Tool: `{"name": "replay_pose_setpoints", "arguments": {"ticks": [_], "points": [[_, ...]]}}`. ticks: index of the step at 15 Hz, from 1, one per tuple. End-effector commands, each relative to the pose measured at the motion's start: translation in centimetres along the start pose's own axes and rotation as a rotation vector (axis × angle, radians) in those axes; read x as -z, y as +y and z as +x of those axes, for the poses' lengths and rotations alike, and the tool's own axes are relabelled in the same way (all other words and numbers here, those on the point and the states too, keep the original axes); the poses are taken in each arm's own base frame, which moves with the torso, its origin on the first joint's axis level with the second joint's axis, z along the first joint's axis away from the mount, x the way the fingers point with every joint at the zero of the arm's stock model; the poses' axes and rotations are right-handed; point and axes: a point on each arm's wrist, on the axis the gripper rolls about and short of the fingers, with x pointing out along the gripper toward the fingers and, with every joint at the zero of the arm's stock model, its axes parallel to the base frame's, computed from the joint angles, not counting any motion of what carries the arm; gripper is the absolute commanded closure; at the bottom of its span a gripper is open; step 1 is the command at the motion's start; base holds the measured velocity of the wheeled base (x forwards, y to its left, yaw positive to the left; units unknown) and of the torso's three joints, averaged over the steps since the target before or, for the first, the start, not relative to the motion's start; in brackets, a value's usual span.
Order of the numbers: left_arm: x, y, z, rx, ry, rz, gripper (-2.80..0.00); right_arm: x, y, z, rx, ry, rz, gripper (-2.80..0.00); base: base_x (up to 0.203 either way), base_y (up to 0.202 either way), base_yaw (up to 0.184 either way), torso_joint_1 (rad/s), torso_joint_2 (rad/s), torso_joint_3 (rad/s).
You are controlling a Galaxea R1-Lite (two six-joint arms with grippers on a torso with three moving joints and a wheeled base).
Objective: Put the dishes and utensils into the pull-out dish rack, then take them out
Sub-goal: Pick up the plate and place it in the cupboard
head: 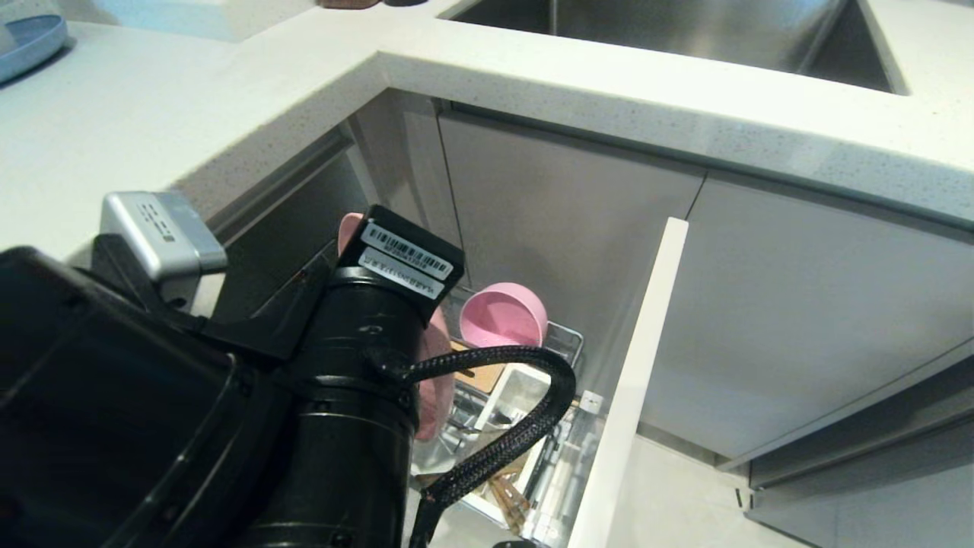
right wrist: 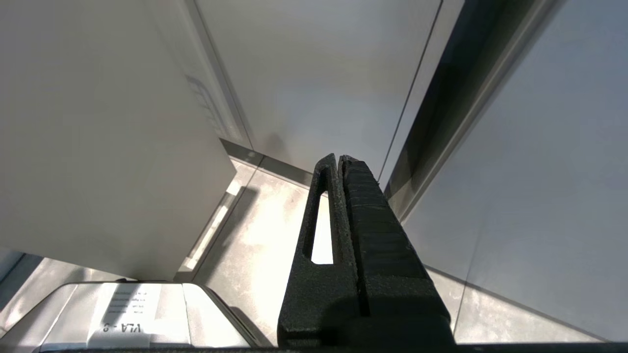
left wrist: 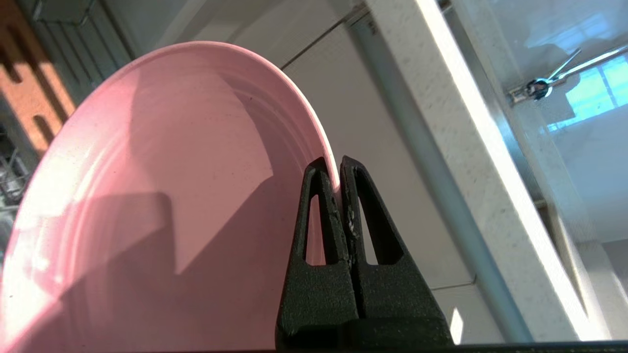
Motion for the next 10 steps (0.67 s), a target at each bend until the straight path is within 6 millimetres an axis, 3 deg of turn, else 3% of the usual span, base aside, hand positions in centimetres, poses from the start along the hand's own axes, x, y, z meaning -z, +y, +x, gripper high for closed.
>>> {"name": "replay_pose_setpoints", "arguments": {"ticks": [1,10], "points": [[0.4,0.8,-0.3,-0.010,0.010,-0.005,0.00,0.0,0.0,0.0,-0.001,0.002,0.001,0.00,0.000,0.000,0.000,0.000,0.00,0.000],[1.4,2.6,0.0,-0.037,0.010,-0.001,0.00,0.0,0.0,0.0,-0.001,0.002,0.000,0.00,0.000,0.000,0.000,0.000,0.00,0.000]]}}
